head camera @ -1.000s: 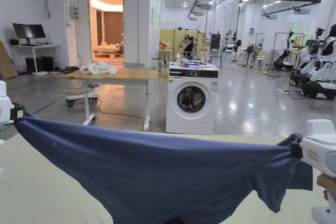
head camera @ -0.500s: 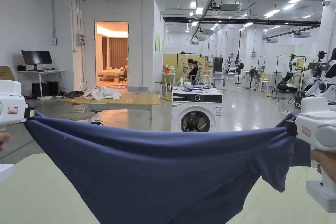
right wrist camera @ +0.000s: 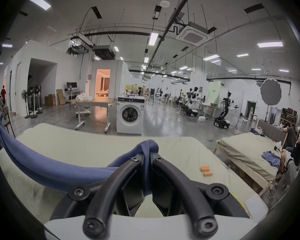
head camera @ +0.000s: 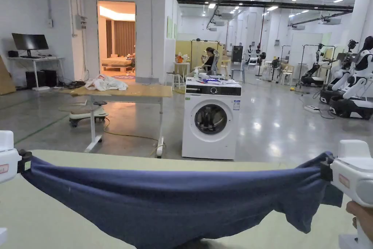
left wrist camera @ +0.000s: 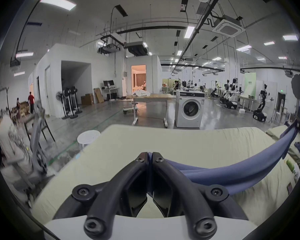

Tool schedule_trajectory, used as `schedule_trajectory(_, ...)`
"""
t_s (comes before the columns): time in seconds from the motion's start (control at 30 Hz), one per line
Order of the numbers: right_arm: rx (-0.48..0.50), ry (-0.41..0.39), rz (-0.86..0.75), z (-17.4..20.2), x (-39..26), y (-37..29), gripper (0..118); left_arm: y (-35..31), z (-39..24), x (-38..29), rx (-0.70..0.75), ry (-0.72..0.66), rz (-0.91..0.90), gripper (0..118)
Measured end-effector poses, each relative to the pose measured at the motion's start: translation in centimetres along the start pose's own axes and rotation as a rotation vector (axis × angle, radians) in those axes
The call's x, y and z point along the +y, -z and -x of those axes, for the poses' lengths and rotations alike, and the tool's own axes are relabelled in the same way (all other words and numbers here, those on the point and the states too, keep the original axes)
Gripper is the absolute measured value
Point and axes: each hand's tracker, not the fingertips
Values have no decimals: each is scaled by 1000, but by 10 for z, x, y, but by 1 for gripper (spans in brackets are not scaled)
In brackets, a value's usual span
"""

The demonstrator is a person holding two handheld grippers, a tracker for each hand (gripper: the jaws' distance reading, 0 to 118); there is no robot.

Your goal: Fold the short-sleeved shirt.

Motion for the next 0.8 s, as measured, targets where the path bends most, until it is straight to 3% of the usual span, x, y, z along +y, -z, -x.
schedule_trajectory(0.13,-8,-37,69,-7,-65,-13,5,-23,5,-72,-12,-82,24,0)
schedule_trajectory(0.23,-24,-101,104,-3,-106,-36,5,-43,6,-115,-19,-75,54,0)
schedule_trajectory(0.4,-24,-131,157,-1,-156,-75,5,-81,12,-161,-18,-62,95,0)
schedule_trajectory(0.6,-23,-152,205,4,-187,-124,5,-119,28,-189,-13,-57,126,0)
schedule_trajectory(0.8,-23,-108,297,4,-224,-154,5,-142,43,-223,25,-58,200,0)
